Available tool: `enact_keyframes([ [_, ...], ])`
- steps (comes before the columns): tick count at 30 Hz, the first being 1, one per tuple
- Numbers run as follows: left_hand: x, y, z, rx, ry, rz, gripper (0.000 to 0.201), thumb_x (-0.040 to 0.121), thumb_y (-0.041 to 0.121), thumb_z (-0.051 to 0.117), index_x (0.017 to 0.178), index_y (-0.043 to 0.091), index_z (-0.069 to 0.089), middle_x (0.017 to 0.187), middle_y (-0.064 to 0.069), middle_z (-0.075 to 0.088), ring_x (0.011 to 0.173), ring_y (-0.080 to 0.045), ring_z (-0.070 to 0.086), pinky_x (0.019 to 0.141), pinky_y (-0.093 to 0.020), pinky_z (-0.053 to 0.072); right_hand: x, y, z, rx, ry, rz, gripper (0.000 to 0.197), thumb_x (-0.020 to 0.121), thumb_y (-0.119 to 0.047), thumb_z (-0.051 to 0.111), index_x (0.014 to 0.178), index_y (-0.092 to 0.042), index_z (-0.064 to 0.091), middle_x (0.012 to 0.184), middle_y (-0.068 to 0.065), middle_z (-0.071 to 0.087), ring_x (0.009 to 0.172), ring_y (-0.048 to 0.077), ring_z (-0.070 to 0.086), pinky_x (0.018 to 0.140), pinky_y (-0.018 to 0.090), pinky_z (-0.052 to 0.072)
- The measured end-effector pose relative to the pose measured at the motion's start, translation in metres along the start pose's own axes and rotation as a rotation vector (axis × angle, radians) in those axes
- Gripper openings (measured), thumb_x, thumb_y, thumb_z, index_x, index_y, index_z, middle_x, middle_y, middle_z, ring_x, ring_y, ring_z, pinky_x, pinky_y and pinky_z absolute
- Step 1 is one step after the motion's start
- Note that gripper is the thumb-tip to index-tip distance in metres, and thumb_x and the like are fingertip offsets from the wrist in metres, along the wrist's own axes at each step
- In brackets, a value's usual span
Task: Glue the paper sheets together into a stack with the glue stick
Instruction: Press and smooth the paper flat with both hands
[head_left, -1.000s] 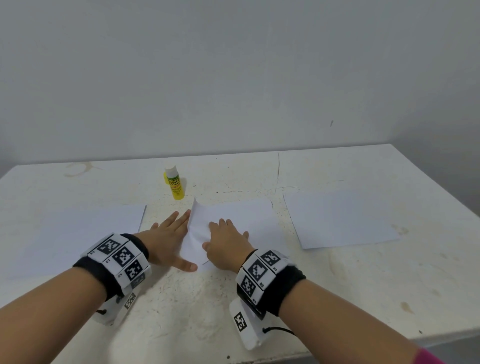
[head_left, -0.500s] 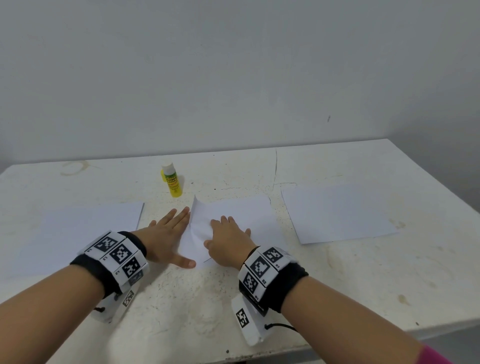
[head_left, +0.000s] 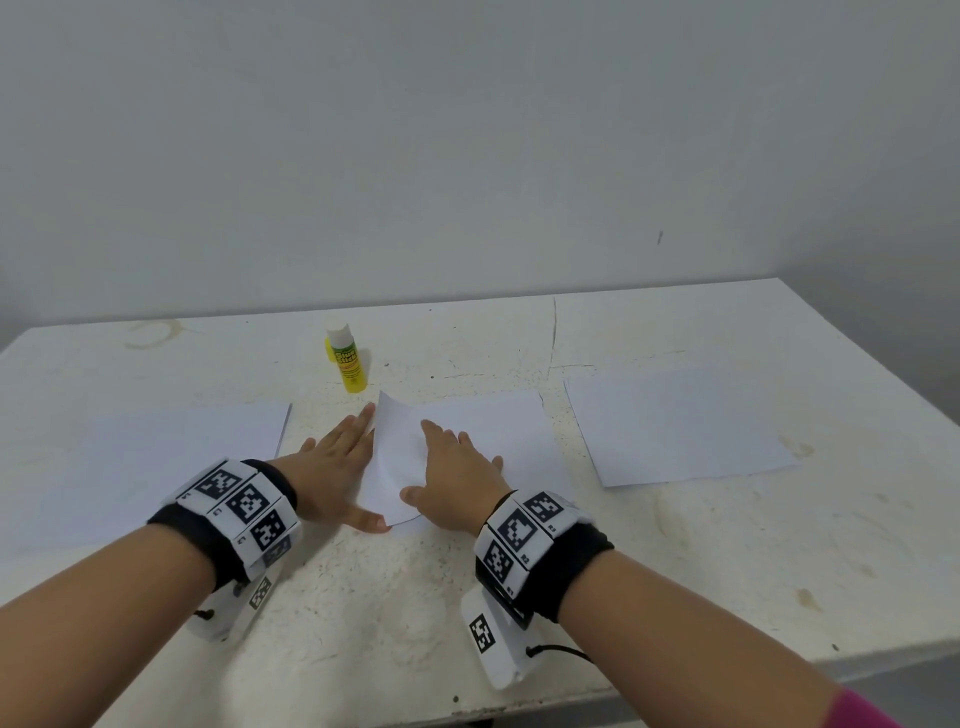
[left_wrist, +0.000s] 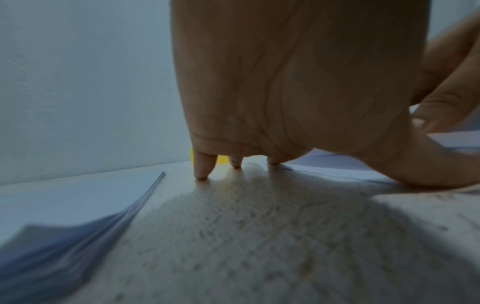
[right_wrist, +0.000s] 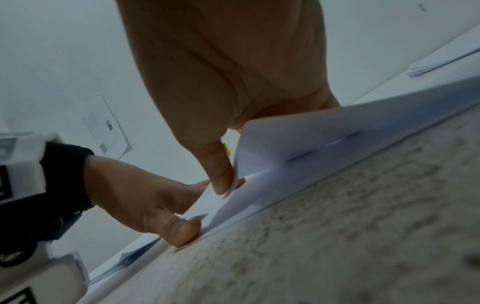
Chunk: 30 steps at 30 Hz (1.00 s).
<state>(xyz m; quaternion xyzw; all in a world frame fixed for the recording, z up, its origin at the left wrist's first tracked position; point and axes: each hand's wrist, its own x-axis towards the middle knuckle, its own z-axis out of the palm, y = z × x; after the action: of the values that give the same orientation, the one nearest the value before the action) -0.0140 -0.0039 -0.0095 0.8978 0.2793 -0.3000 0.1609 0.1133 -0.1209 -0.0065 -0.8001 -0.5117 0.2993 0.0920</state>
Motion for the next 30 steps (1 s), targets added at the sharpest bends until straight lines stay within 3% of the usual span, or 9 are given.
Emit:
enact_keyframes([
  [4, -0.004, -0.001, -0.001, -0.027, 0.028, 0.007, 0.152, 0.019, 0.106, 0.016, 0.125, 0.019, -0.048, 0.143, -0.005, -0.050, 0.145, -0.025, -0.022, 0.119, -0.053, 0.007, 0.001, -0.001, 0.000, -0.070, -0.025, -0.021, 0.069, 0.092, -0.042, 0.055, 0.149, -0.026, 0.020, 0.147, 0.008, 0.032, 0.140, 0.026, 0.022, 0.109, 0.058, 0.023],
  [8, -0.008, -0.006, -0.001, 0.034, 0.012, -0.093, 0.177, 0.005, 0.104, 0.004, 0.139, -0.005, -0.033, 0.146, -0.021, -0.040, 0.141, -0.031, -0.029, 0.116, -0.037, -0.010, 0.002, -0.003, -0.002, -0.125, -0.068, 0.006, 0.065, 0.090, -0.047, 0.056, 0.146, -0.024, 0.032, 0.148, 0.007, 0.029, 0.140, 0.026, 0.022, 0.109, 0.057, 0.025],
  [15, -0.018, -0.015, -0.006, -0.043, 0.000, -0.116, 0.175, 0.012, 0.104, 0.026, 0.148, 0.005, -0.021, 0.156, -0.009, -0.027, 0.146, -0.024, -0.018, 0.118, -0.035, -0.004, 0.004, -0.006, -0.003, -0.129, -0.072, 0.028, 0.063, 0.090, -0.047, 0.055, 0.145, -0.024, 0.034, 0.151, 0.008, 0.028, 0.141, 0.027, 0.024, 0.110, 0.055, 0.027],
  [17, -0.019, -0.012, -0.007, -0.037, 0.004, -0.134, 0.164, 0.027, 0.100, 0.038, 0.149, 0.005, -0.020, 0.157, -0.009, -0.025, 0.147, -0.024, -0.016, 0.118, -0.033, -0.003, 0.004, -0.008, -0.003, -0.158, -0.077, 0.029, 0.063, 0.090, -0.044, 0.057, 0.144, -0.022, 0.035, 0.146, 0.009, 0.032, 0.137, 0.027, 0.028, 0.107, 0.053, 0.032],
  [18, -0.020, -0.011, -0.006, -0.037, 0.009, -0.154, 0.154, 0.042, 0.093, 0.049, 0.149, 0.005, -0.018, 0.157, -0.009, -0.023, 0.147, -0.023, -0.014, 0.118, -0.033, -0.002, 0.005, -0.008, -0.003, -0.179, -0.077, 0.029, 0.062, 0.090, -0.042, 0.058, 0.144, -0.022, 0.035, 0.142, 0.009, 0.035, 0.135, 0.027, 0.030, 0.105, 0.052, 0.034],
  [20, -0.019, -0.010, -0.008, -0.067, 0.034, -0.193, 0.125, 0.074, 0.067, 0.063, 0.150, 0.005, -0.015, 0.159, -0.008, -0.020, 0.148, -0.022, -0.011, 0.118, -0.032, 0.000, 0.006, -0.010, -0.002, -0.212, -0.073, 0.028, 0.062, 0.089, -0.041, 0.060, 0.143, -0.021, 0.035, 0.137, 0.009, 0.039, 0.132, 0.027, 0.034, 0.103, 0.051, 0.037],
  [22, -0.018, -0.010, -0.013, -0.131, 0.085, -0.209, 0.098, 0.090, 0.047, 0.059, 0.152, 0.006, -0.005, 0.161, -0.007, -0.010, 0.148, -0.020, -0.002, 0.118, -0.030, 0.005, 0.007, -0.010, -0.002, -0.223, -0.067, 0.022, 0.063, 0.088, -0.042, 0.061, 0.142, -0.020, 0.037, 0.135, 0.010, 0.042, 0.129, 0.028, 0.037, 0.103, 0.050, 0.039],
  [24, -0.016, -0.011, -0.018, -0.194, 0.144, -0.203, 0.079, 0.095, 0.041, 0.053, 0.152, 0.007, 0.010, 0.161, -0.008, 0.003, 0.146, -0.021, 0.012, 0.116, -0.030, 0.014, 0.008, -0.010, -0.002, -0.234, -0.054, 0.011, 0.063, 0.087, -0.043, 0.063, 0.140, -0.019, 0.039, 0.133, 0.010, 0.045, 0.126, 0.028, 0.041, 0.101, 0.048, 0.041],
  [30, -0.008, -0.008, -0.009, -0.056, 0.103, -0.158, 0.117, 0.075, 0.067, 0.064, 0.153, 0.018, -0.008, 0.160, 0.000, -0.017, 0.147, -0.027, 0.005, 0.119, -0.042, 0.017, 0.010, -0.013, -0.007, -0.325, -0.006, -0.050, 0.059, 0.086, -0.045, 0.066, 0.132, -0.015, 0.045, 0.124, 0.007, 0.056, 0.115, 0.025, 0.052, 0.090, 0.031, 0.043],
])
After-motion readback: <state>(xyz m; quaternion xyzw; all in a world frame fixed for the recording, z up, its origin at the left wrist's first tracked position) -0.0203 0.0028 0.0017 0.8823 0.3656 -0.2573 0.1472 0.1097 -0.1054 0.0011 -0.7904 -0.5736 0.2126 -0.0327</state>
